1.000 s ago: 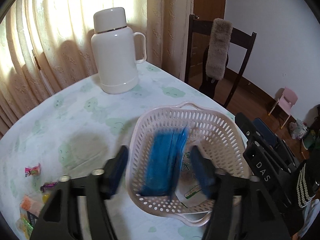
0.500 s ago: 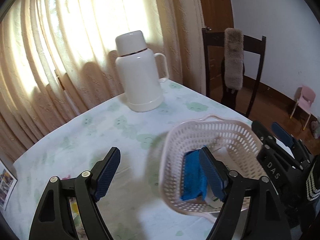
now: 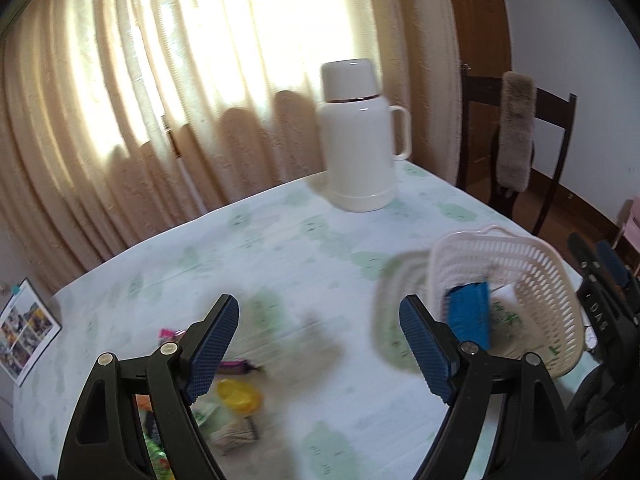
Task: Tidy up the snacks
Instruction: 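Move the right tool back to the yellow egg-shaped candy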
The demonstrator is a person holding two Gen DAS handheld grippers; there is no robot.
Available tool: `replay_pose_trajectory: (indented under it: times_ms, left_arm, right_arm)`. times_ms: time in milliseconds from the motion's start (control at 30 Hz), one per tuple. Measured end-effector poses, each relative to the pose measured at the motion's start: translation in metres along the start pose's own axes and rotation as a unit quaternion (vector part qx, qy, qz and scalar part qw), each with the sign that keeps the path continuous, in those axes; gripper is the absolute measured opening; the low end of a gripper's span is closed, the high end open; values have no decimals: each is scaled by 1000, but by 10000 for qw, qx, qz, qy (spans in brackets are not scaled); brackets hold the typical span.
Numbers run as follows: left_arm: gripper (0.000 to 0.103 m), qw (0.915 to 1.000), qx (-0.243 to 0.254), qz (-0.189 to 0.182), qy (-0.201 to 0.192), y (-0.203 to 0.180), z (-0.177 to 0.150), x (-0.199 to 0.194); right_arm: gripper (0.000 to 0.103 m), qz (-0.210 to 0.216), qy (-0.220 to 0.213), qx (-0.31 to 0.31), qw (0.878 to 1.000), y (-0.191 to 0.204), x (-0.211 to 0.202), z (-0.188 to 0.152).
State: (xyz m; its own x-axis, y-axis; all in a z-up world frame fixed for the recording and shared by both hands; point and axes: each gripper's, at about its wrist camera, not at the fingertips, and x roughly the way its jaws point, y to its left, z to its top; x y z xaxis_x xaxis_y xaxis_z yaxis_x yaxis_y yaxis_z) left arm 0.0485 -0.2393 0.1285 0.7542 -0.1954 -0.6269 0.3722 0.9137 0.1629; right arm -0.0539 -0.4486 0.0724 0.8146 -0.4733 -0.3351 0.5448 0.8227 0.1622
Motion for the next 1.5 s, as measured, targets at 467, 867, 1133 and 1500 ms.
replay_pose_trajectory:
  times_ms: [467, 867, 1133, 1500]
  left_arm:
    - [84, 9968, -448, 603, 280, 74, -32, -8]
    - [84, 9899, -880, 956, 565, 125, -61, -9]
    - [84, 9847, -1166, 1077, 715, 155, -79, -8]
    - [84, 9783, -1366, 1275, 894, 181, -97, -4]
  right_arm:
    - [65, -7, -480, -308, 9984, 33, -32, 9]
    - [72, 1204, -292, -774, 9893, 108, -53, 2]
    - [72, 1923, 237, -1166, 9741, 155, -49, -17]
    - [72, 2907, 1437, -1541, 9333, 212, -30, -49]
